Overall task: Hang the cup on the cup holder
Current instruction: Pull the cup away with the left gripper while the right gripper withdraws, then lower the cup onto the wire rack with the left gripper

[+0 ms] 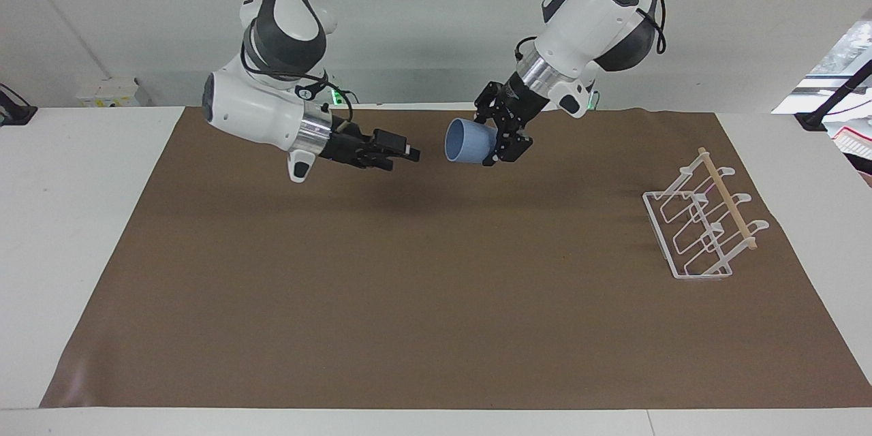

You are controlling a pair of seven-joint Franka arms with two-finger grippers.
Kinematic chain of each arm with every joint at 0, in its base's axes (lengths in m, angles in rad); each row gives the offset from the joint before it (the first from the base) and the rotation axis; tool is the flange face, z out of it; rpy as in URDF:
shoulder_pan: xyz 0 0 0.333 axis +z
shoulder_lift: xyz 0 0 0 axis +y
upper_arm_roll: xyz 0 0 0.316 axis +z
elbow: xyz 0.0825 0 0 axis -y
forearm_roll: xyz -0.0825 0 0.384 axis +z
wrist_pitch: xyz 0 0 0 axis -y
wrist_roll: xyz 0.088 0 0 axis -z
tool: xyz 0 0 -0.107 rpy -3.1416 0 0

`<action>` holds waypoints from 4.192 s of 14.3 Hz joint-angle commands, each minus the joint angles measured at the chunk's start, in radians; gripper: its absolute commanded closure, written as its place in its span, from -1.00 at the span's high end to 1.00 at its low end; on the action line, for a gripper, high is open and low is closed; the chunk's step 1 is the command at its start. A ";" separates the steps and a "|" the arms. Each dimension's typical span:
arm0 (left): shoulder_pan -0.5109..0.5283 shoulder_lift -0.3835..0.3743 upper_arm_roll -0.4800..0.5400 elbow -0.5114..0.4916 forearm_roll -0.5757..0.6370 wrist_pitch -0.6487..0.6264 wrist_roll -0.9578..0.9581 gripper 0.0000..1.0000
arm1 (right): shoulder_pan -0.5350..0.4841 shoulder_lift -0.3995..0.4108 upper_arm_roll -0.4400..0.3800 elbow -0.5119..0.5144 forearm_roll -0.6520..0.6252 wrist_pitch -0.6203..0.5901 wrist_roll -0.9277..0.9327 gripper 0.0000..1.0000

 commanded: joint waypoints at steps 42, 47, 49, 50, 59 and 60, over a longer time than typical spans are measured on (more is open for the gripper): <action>0.232 0.375 0.010 0.044 1.666 -0.499 0.064 -1.00 | -0.016 -0.093 -0.184 0.284 -0.857 -0.442 -0.219 1.00; 0.250 0.371 0.010 0.021 1.665 -0.467 0.050 -0.96 | -0.016 -0.094 -0.184 0.284 -0.857 -0.442 -0.219 1.00; 0.269 0.369 0.007 0.012 1.654 -0.427 0.029 -0.79 | -0.016 -0.094 -0.184 0.284 -0.857 -0.442 -0.219 1.00; 0.279 0.369 0.007 0.010 1.638 -0.398 0.000 -0.75 | -0.016 -0.093 -0.184 0.284 -0.859 -0.442 -0.219 1.00; 0.283 0.354 0.006 -0.043 1.607 -0.334 -0.027 1.00 | -0.016 -0.093 -0.184 0.284 -0.857 -0.442 -0.219 1.00; 0.284 0.354 0.007 -0.043 1.602 -0.335 -0.027 1.00 | -0.016 -0.094 -0.184 0.284 -0.857 -0.442 -0.219 1.00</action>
